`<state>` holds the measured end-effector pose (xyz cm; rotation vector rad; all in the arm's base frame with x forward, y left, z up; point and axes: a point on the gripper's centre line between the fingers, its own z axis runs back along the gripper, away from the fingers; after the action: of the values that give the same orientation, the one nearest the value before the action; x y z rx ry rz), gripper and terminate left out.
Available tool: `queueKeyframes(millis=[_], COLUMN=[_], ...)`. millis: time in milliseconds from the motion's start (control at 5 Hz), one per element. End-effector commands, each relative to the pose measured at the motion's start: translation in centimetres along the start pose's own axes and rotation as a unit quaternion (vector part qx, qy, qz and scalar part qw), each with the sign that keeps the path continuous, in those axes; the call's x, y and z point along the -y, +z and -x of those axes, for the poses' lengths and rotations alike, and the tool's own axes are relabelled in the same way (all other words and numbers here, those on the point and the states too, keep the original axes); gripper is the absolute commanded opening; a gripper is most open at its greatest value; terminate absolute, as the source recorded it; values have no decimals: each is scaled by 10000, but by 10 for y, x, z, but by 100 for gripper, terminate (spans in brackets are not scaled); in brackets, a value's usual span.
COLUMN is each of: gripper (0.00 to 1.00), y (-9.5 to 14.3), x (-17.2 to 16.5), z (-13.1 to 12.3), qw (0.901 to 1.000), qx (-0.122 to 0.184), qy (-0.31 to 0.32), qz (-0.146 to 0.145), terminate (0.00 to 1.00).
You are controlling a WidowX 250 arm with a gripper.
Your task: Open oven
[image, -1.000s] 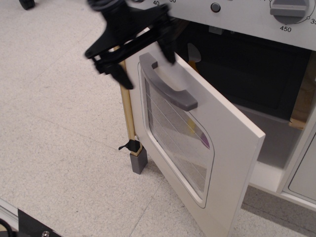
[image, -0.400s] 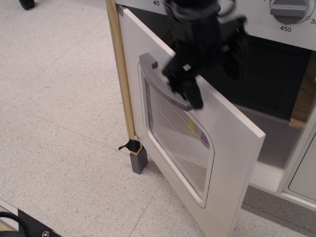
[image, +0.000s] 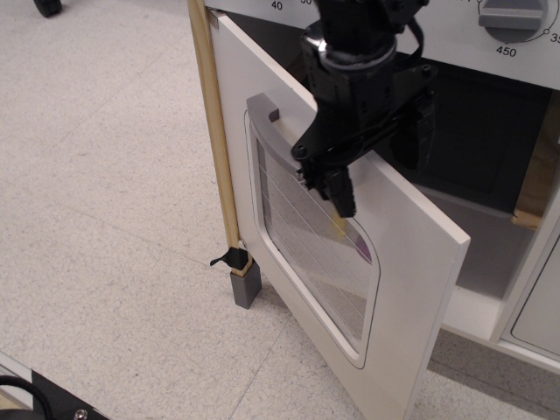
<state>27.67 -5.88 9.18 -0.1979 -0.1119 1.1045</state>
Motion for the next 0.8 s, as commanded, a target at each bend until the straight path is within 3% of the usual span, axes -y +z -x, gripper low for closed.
queueKeyframes(millis=[0, 400, 600], gripper=[100, 100, 100], y=[17, 25, 26], x=[-26, -67, -93], z=[-34, -58, -81], qw=[9996, 9892, 9731], qx=[45, 183, 480], qy=[-236, -1262, -2057], qz=[-137, -724, -919], terminate=[0, 0, 0])
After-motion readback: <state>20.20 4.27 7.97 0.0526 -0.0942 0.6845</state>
